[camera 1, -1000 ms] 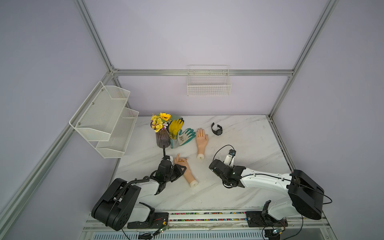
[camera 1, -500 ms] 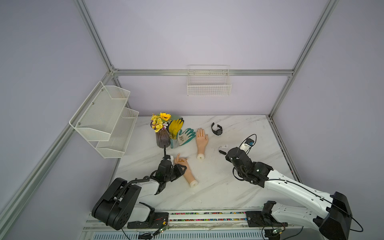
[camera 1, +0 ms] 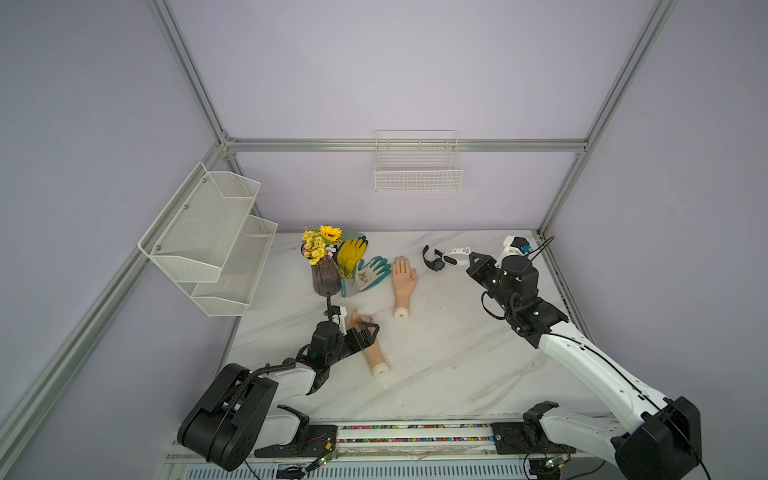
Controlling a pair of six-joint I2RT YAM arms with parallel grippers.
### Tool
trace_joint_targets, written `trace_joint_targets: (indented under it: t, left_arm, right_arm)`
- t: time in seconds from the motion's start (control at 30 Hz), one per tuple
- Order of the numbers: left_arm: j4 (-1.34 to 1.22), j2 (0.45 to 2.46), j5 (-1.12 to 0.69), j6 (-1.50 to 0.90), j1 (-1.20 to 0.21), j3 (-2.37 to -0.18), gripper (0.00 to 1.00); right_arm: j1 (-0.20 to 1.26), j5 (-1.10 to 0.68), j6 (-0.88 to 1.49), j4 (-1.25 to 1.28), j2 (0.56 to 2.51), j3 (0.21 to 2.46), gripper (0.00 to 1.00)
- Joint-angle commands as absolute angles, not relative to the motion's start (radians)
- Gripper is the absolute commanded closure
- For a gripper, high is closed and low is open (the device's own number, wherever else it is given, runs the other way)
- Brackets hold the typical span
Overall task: Take off the watch
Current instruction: Place the watch at the center of the board.
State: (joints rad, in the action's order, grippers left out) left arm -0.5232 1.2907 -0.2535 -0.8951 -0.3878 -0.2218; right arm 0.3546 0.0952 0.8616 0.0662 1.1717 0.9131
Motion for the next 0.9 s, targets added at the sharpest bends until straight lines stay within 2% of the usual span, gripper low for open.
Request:
trace_joint_targets:
  t: [0.0, 0.17, 0.43, 0.87]
  left_arm:
    - [-0.383, 1.244, -0.204, -0.842, -0.413, -0.206, 0.00]
    - [-0.236, 1.062, -0.079, -0.791, -0.474, -0.216, 0.00]
    - [-0.015, 0.722, 0.127, -0.641, -0.584, -0.264, 0.00]
    - [0.063, 0.494, 0.080, -0.490, -0.615, -0.382, 0.00]
  right_arm:
    - [0.260, -0.158, 0.950, 0.302, 1.218, 0.874, 1.00]
    - [0.136, -0.304, 1.082, 0.479, 1.341, 0.832, 1.00]
    - [0.065, -0.266, 1.274, 0.457, 1.561, 0.907, 1.00]
    - [0.055, -0.242, 1.421, 0.433, 1.918, 1.074, 1.00]
